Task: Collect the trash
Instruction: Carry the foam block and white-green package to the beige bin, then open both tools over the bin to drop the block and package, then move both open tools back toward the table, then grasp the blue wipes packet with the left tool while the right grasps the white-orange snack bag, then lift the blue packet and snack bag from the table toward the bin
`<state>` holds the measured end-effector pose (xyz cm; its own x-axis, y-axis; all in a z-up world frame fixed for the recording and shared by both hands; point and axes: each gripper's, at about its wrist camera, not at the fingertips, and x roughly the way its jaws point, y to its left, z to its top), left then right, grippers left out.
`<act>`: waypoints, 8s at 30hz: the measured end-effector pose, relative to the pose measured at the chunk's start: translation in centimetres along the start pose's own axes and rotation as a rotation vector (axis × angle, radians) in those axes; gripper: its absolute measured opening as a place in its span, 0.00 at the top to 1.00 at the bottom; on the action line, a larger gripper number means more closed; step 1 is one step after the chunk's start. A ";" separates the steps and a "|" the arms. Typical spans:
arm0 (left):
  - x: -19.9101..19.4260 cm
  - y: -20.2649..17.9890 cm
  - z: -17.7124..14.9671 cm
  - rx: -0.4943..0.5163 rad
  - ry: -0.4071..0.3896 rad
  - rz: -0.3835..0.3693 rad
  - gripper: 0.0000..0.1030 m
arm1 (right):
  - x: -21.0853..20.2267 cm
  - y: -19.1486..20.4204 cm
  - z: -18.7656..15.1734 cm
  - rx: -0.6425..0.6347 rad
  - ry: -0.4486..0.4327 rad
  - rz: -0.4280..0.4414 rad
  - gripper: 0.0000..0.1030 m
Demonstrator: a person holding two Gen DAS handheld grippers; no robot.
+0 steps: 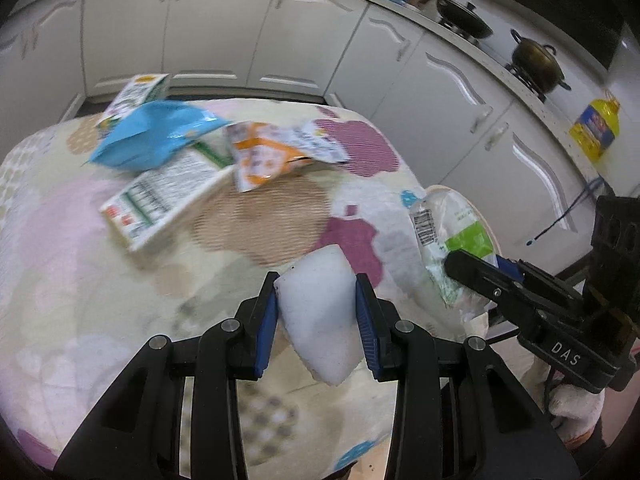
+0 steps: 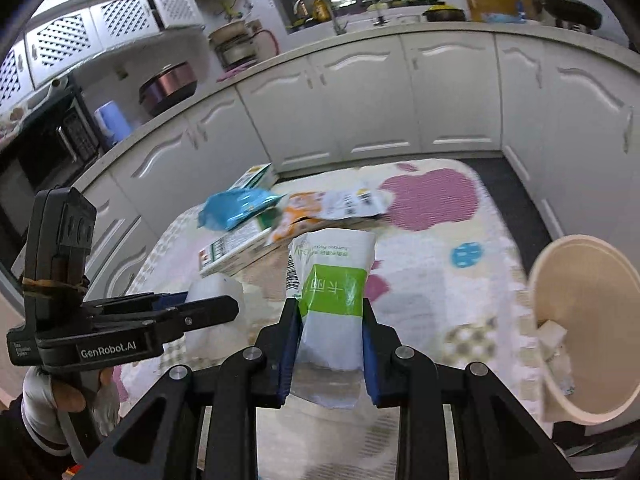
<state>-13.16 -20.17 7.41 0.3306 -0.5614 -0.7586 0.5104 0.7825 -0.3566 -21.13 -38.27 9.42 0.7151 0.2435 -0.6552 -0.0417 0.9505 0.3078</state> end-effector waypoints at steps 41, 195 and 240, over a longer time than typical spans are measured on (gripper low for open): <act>14.4 -18.8 6.0 0.157 0.124 -0.174 0.67 | -8.3 -20.3 -3.8 0.342 -0.075 -0.301 0.74; 0.8 -4.0 -2.0 0.343 0.105 0.007 0.42 | 0.2 -8.7 -0.6 0.373 0.039 0.171 0.90; 3.1 -5.0 -0.5 0.210 0.033 0.021 0.53 | -3.0 -10.0 -0.9 0.341 -0.006 0.137 0.90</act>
<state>-15.09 -25.69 6.60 0.3186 -0.5339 -0.7832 0.6590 0.7187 -0.2219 -23.49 -48.31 7.72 0.7232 0.3616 -0.5884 0.0970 0.7904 0.6049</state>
